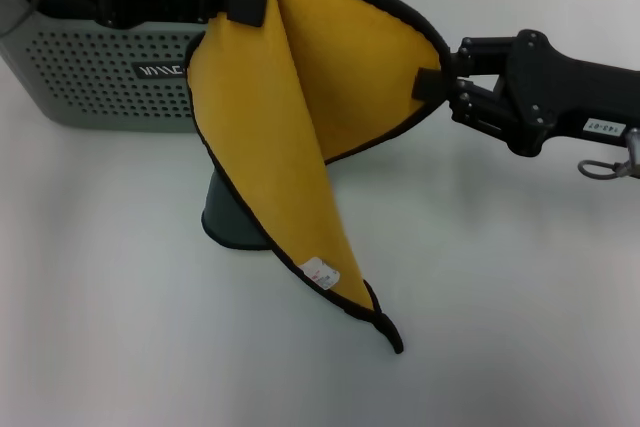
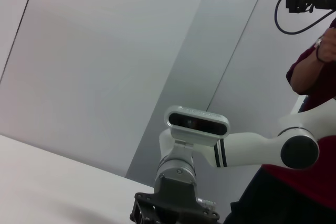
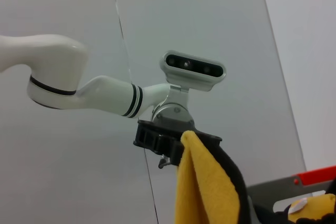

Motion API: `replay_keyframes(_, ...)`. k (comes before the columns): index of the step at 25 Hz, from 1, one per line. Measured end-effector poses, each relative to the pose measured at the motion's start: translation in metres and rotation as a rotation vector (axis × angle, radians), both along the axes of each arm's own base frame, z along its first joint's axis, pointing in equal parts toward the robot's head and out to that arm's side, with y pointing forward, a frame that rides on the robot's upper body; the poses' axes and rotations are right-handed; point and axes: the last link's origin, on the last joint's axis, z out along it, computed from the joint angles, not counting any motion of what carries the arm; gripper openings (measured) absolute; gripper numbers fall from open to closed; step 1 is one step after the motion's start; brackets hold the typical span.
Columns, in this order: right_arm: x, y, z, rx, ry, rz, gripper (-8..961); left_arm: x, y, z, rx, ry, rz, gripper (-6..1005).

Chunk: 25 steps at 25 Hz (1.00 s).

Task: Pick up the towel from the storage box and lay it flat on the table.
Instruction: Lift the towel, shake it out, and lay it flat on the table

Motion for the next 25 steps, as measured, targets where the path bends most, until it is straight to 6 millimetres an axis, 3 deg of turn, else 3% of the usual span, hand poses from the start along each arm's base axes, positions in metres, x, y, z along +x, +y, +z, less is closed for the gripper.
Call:
replay_keyframes(13,-0.01,-0.003,0.004,0.042,-0.025,0.106,98,-0.008,-0.005,-0.006,-0.009,-0.002,0.022,25)
replay_keyframes(20,-0.019,-0.003,0.031,0.151,0.013,0.164,18,-0.03,-0.016,-0.029,0.026,0.004,0.067,26)
replay_keyframes(25,-0.052,0.011,0.057,0.205,-0.059,0.233,18,-0.038,-0.028,-0.057,0.043,-0.001,0.074,26)
